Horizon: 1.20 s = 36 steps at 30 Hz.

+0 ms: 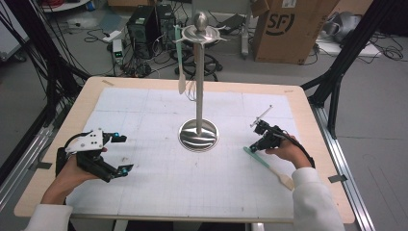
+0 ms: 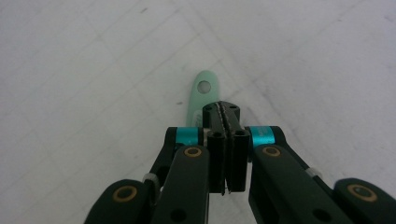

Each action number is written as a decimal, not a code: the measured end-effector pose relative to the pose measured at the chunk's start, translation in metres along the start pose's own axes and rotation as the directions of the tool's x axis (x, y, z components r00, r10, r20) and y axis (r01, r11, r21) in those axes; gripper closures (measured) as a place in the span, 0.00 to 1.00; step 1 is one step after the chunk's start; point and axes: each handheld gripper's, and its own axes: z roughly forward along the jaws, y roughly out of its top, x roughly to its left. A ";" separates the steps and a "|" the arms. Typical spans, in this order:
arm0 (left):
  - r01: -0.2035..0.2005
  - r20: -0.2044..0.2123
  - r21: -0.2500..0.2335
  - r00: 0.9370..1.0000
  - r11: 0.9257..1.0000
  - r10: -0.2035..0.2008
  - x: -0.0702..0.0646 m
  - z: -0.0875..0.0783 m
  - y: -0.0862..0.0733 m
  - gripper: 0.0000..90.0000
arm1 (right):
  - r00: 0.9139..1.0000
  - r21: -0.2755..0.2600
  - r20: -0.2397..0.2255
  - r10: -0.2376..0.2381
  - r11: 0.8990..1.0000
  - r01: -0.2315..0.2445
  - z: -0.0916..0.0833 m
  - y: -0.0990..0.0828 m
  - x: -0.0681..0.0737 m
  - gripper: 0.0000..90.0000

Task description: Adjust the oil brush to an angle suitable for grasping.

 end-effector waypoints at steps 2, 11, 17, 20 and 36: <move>-0.001 0.000 0.000 1.000 1.000 0.001 0.000 0.000 0.000 0.02 | 1.000 0.003 -0.004 -0.017 1.000 0.017 0.001 0.001 0.004 0.99; -0.002 -0.001 0.002 1.000 1.000 0.002 0.000 0.000 0.000 0.02 | 0.997 0.025 -0.037 -0.071 0.997 0.072 0.003 0.004 0.018 0.99; 0.000 -0.002 0.000 1.000 1.000 0.000 0.001 0.000 0.000 0.02 | 0.993 0.045 -0.065 -0.099 0.994 0.102 0.004 0.006 0.027 0.99; 0.001 -0.004 -0.001 1.000 1.000 -0.001 0.001 -0.001 0.000 0.02 | 0.991 0.052 -0.071 -0.115 0.992 0.119 0.004 0.006 0.031 0.99; -0.002 -0.003 0.001 1.000 1.000 0.002 0.001 -0.001 0.000 0.02 | 0.975 0.078 -0.107 -0.197 0.975 0.206 0.005 0.010 0.059 0.98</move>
